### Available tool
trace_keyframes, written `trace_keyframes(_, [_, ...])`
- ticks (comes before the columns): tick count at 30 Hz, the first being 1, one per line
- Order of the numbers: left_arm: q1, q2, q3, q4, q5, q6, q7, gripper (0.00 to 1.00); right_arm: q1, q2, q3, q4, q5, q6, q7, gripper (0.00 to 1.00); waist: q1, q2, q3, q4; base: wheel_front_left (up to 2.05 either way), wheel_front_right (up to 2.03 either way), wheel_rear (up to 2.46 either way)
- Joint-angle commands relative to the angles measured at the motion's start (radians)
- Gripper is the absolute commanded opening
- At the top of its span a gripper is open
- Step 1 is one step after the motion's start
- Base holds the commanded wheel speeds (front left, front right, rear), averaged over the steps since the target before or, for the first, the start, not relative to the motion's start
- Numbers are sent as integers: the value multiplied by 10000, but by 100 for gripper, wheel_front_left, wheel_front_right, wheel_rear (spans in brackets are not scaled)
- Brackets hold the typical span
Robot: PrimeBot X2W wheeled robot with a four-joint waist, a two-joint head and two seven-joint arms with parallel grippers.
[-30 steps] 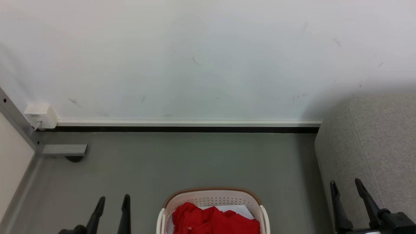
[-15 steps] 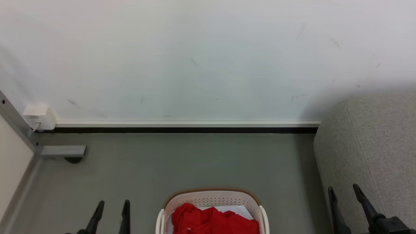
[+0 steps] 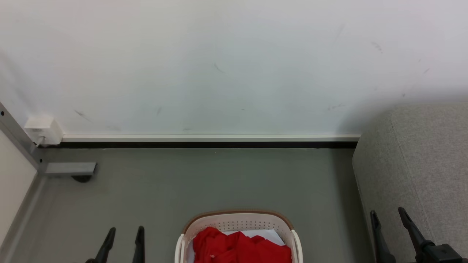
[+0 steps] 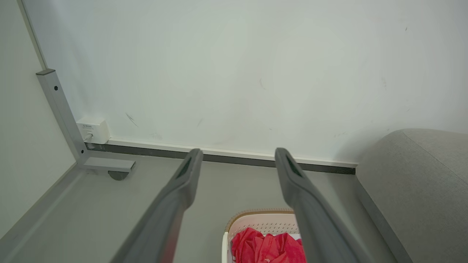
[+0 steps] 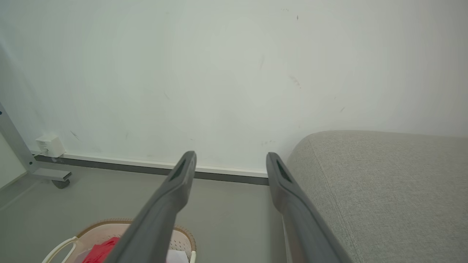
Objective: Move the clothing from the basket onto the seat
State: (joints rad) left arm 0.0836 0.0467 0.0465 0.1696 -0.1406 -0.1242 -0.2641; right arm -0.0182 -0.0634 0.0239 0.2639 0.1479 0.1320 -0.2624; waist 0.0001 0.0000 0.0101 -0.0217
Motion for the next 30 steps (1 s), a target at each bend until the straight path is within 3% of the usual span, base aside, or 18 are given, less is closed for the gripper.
trace_keyframes(1, [61, 66, 15, 14, -33, -24, -7, 100, 43, -21, -43, 51, -47, -24, -38, 100, -1, 0, 5, 0, 0, 0, 0])
trace_keyframes(8, [-53, 66, 12, 48, -89, -33, -7, 100, -122, 0, -6, -10, -39, -24, -36, 100, -1, 0, 216, -73, 0, 0, 0])
trace_keyframes(15, [-737, 64, -231, 109, 48, -52, -7, 100, -646, 18, -63, -273, -44, -24, -35, 100, -1, 0, 1259, -233, 0, 0, 0])
trace_keyframes(25, [-2794, 348, -1882, 1885, -105, -55, 11, 100, -1913, -15, -127, -613, -98, -24, -20, 100, -1, 0, 3228, -580, 0, 0, 0])
trace_keyframes(30, [-4179, 501, -2696, 3007, -60, -57, 522, 100, -2590, -12, -35, -808, -106, -24, -20, 100, -1, 0, 4185, -823, 0, 0, 0])
